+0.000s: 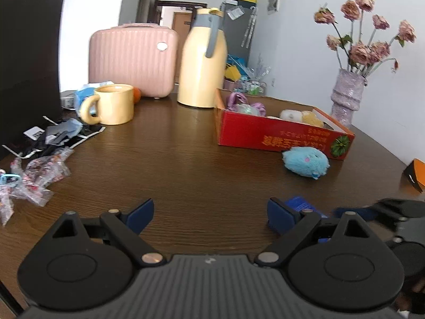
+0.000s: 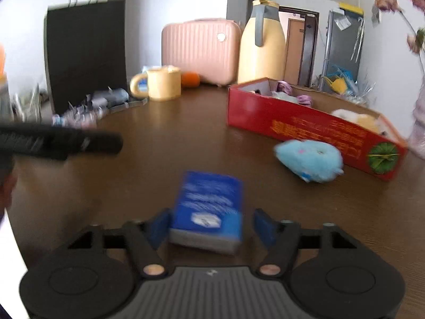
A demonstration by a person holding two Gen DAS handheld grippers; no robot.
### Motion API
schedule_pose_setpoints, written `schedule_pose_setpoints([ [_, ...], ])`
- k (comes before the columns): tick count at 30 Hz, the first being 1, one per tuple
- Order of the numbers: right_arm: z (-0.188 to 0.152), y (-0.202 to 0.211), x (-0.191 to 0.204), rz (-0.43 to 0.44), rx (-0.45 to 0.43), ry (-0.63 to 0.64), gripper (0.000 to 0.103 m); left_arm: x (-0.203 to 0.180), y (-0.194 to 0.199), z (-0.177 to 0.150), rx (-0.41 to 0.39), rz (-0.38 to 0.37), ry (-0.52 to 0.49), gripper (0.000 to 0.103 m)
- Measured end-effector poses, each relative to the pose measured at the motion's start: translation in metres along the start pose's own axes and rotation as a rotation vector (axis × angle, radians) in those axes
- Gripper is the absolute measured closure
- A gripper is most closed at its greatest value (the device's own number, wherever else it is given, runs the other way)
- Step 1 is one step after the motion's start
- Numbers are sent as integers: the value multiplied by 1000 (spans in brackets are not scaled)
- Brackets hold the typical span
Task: Organize soft objects
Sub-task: 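Grasp the blue handkerchief tissue pack with the right gripper, then carry the blue tissue pack into the box and open the right gripper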
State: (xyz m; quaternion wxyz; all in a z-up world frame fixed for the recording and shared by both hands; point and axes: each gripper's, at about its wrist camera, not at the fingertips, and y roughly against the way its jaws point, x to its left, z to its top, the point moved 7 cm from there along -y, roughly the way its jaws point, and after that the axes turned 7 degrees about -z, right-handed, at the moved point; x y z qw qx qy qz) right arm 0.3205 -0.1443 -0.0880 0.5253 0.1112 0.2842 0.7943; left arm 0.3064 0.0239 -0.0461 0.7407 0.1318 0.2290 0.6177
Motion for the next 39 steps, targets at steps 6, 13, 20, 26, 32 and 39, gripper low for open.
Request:
schedule_pose_setpoints([
  [6, -7, 37, -48, -93, -48, -202, 16, -31, -15, -3, 28, -99, 0, 10],
  [13, -3, 26, -63, 66, -70, -442, 44, -60, -34, -10, 84, -222, 44, 41],
  [20, -17, -4, -62, 117, -2, -593, 68, -62, -63, -26, 191, -353, 217, 66],
  [26, -23, 6, -59, 131, -1, -611, 78, -60, -56, -30, 203, -376, 277, 72],
  [32, -29, 34, -54, 111, -27, -589, 80, -70, -33, -33, 191, -380, 251, 75],
  [39, -17, 53, -76, 84, -88, -612, 80, -94, -33, -5, 139, -427, 185, 76],
])
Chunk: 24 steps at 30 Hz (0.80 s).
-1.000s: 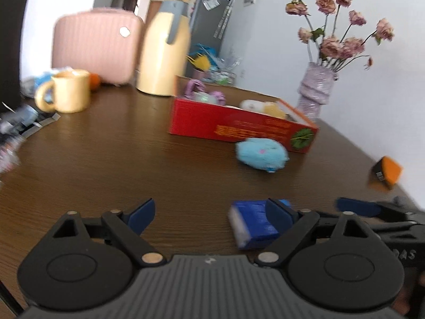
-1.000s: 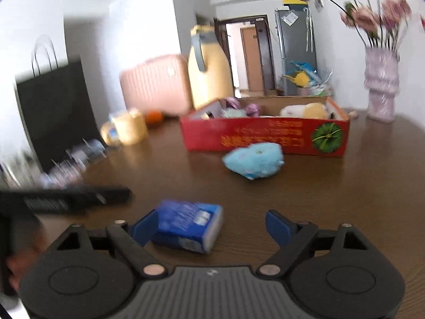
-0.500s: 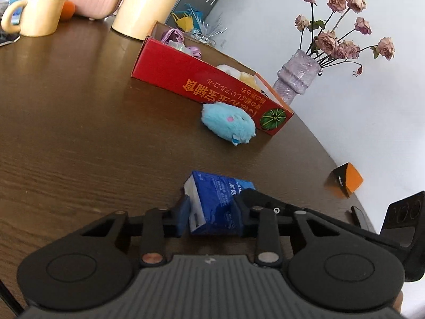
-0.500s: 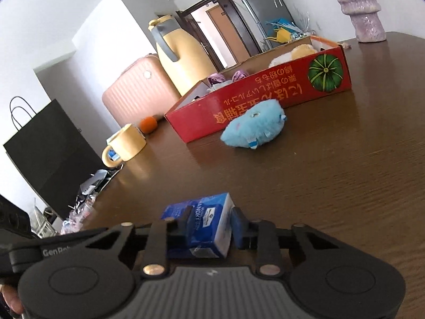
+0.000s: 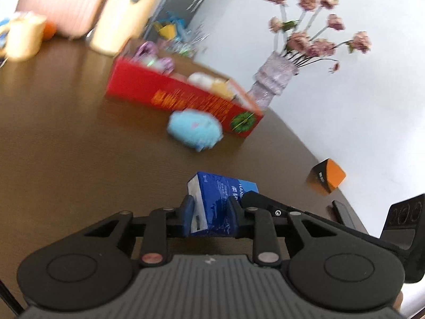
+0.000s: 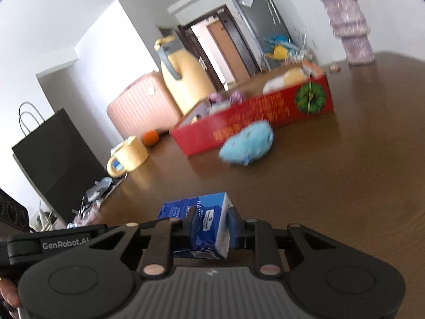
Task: Organize soft objects
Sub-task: 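Carry the blue tissue pack into the box and open the right gripper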
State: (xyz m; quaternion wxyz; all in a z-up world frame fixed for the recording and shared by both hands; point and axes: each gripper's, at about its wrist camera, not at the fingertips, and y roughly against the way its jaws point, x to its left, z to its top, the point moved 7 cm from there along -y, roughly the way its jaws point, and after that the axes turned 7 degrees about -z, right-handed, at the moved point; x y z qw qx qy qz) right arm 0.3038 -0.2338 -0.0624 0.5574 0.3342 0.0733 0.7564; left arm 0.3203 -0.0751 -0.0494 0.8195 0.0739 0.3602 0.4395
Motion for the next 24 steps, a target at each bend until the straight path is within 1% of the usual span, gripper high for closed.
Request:
schedule_pose_setpoints([
  [2, 23, -1, -3, -5, -33, 7, 80, -8, -11, 27, -22, -20, -36, 76],
  [3, 40, -4, -3, -8, -55, 19, 80, -12, -19, 46, -39, -32, -52, 76],
  [6, 102, -23, -5, -8, -112, 51, 80, -18, -48, 108, -74, -48, -81, 76],
  [8, 148, -50, -9, -3, -125, 50, 80, -12, -73, 151, -84, -45, -65, 76],
  [11, 203, -96, -13, 1, -124, 44, 80, 2, -115, 209, -96, -14, -58, 77],
  [13, 236, -137, -17, -22, -108, 54, 80, 16, -147, 237, -68, -5, -55, 77],
  [14, 251, -157, -21, -51, -104, 55, 80, 25, -164, 249, -48, -14, -33, 77],
  [15, 260, -173, -22, -76, -103, 71, 80, 37, -185, 261, -31, -18, 15, 77],
  [17, 276, -211, -29, -131, -77, 110, 80, 57, -218, 274, 2, -16, 77, 77],
  [18, 281, -231, -33, -152, -52, 124, 80, 67, -230, 276, 16, -2, 86, 77],
  [20, 288, -270, -44, -171, 17, 109, 80, 87, -256, 280, 43, 29, 92, 77],
  [22, 289, -306, -52, -180, 100, 98, 82, 110, -277, 280, 84, 79, 117, 77],
  [24, 281, -332, -54, -186, 168, 84, 84, 126, -290, 277, 127, 145, 97, 78],
])
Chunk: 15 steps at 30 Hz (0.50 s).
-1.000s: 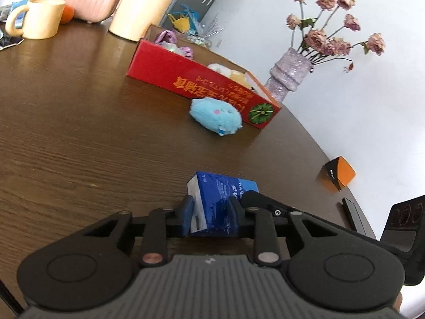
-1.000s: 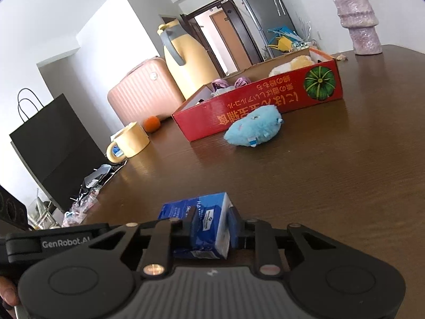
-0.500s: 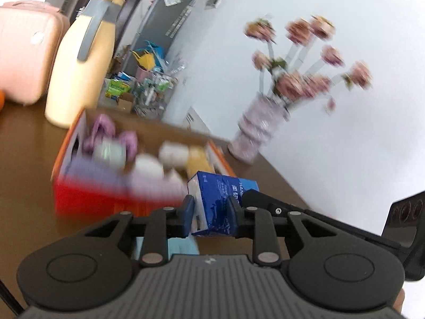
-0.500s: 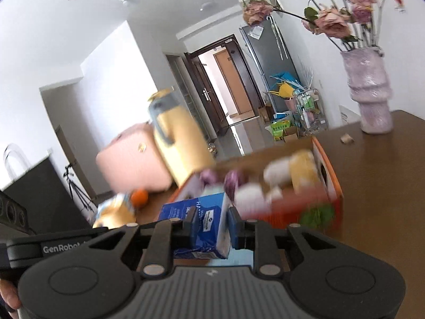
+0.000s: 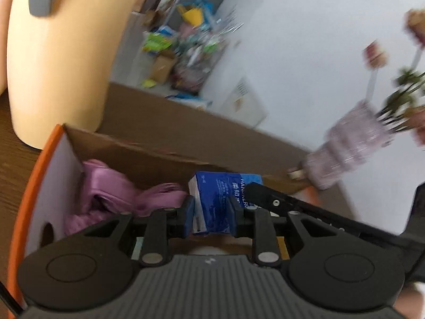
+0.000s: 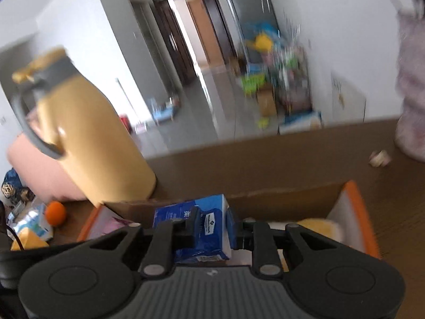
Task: Organize soft objects
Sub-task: 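Carry the blue tissue pack into the box and open the right gripper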
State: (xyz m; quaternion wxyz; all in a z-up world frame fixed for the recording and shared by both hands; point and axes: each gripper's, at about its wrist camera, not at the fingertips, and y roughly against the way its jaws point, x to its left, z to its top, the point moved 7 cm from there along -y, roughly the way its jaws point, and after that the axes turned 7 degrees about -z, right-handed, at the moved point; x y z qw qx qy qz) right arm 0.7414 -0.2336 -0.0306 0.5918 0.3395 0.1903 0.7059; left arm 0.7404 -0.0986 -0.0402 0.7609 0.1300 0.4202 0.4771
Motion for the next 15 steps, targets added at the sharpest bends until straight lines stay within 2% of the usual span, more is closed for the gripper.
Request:
schedule_pose_setpoints([
  [2, -6, -21, 5, -12, 51, 29, 88, 6, -7, -3, 20, 54, -43, 80],
  [7, -15, -36, 6, -62, 88, 45, 92, 5, -15, -10, 35, 66, -82, 80],
  [9, -13, -34, 7, -84, 76, 54, 91, 3, -13, -12, 37, 74, -93, 78],
  [12, -8, -13, 10, -83, 51, 62, 89, -6, 7, -10, 16, 94, -128, 76],
  [15, 4, 29, 11, -103, -7, 98, 88, -14, 46, -3, -25, 126, -160, 75],
])
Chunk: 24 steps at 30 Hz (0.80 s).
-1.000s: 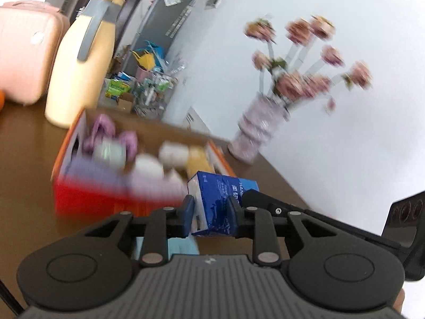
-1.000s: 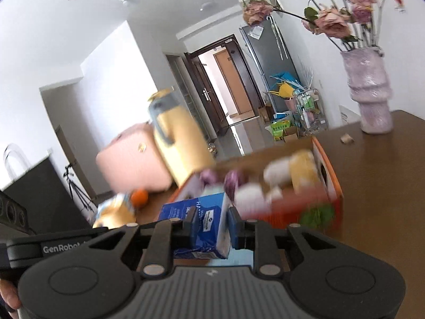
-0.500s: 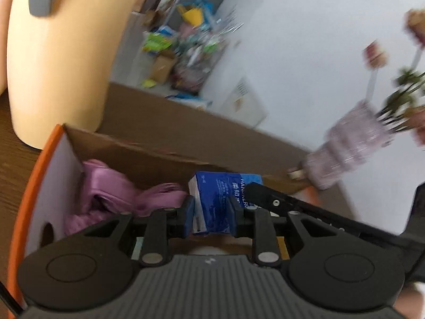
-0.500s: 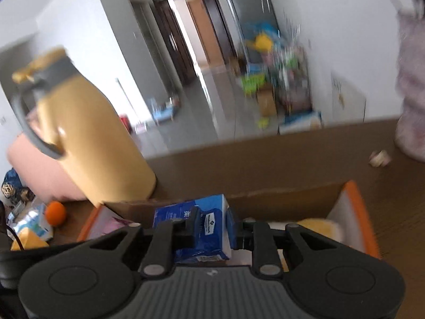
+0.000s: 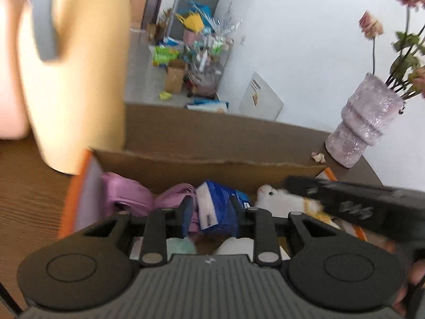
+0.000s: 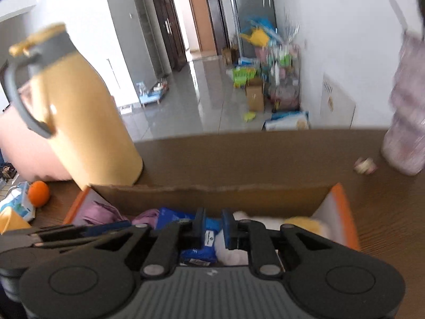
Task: Organize soft objects
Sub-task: 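Carry the blue tissue pack into the box and open the right gripper, then withdraw both grippers from the box toward the light-blue plush toy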
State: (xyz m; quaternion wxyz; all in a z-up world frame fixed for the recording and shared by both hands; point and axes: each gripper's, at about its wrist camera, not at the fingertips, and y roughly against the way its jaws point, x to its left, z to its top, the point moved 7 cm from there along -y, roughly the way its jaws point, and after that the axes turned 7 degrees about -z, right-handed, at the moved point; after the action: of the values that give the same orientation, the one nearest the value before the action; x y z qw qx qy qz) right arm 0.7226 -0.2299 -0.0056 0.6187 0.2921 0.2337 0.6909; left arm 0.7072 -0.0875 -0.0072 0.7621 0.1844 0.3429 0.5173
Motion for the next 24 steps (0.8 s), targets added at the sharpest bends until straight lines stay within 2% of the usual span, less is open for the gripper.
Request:
schedule_pose_setpoints([
  [3, 12, 49, -4, -4, -56, 10, 87, 0, 52, 8, -63, 36, -25, 72],
  [8, 9, 137, -12, -35, -137, 79, 75, -1, 141, 6, -145, 118, -87, 63],
  [10, 1, 166, -13, -35, -154, 111, 66, -3, 175, -3, -177, 151, -117, 45],
  [12, -12, 194, -16, -25, -172, 150, 42, -5, 209, -18, -254, 193, -155, 16],
  [14, -26, 219, -18, -40, -198, 190, 36, -8, 236, -33, -332, 234, -214, 13],
  [16, -40, 241, -21, -53, -228, 213, 31, -15, 255, -46, -369, 248, -257, 10],
  [20, -56, 270, -19, -23, -277, 185, 24, -27, 285, -63, -415, 222, -238, 7],
  [24, -71, 296, -19, -14, -328, 159, 23, -40, 314, -79, -461, 184, -245, 4],
])
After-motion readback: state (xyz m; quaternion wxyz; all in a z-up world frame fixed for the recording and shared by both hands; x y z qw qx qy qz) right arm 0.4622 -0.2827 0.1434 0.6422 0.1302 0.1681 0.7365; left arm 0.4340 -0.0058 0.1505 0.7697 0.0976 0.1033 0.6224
